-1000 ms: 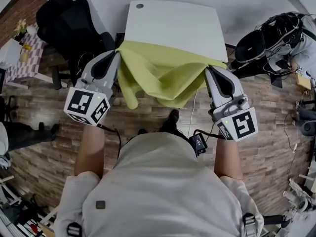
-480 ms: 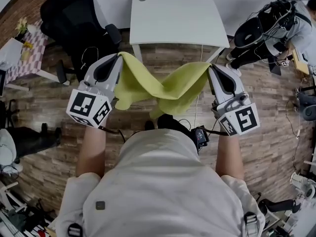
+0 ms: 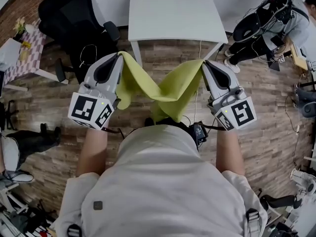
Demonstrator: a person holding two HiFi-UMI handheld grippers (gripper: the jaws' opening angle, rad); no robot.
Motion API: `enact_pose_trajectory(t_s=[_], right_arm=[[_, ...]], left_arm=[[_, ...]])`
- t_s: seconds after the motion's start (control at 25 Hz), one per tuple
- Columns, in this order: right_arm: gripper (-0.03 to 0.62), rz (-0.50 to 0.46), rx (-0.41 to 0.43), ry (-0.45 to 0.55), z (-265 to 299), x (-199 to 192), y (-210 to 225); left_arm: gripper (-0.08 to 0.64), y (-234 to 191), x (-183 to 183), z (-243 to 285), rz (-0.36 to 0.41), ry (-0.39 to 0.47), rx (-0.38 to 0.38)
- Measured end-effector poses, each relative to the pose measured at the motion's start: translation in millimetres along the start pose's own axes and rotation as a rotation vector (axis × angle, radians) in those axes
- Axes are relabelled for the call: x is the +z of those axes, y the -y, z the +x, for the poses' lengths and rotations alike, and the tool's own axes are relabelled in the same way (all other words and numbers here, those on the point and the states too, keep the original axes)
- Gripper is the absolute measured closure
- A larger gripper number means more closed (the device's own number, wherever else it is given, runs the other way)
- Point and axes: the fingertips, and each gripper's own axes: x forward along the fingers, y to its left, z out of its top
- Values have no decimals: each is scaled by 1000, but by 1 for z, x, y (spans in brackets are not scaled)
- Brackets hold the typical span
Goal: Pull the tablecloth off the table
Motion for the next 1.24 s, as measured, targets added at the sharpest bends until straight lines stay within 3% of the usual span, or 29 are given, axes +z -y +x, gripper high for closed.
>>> enact_pose_trajectory(t_s=[1.24], right_arm=[[575,0,-58,-61,1,-27,-8]], left_arm=[[552,-5,-25,-6,-54,-23,-79]])
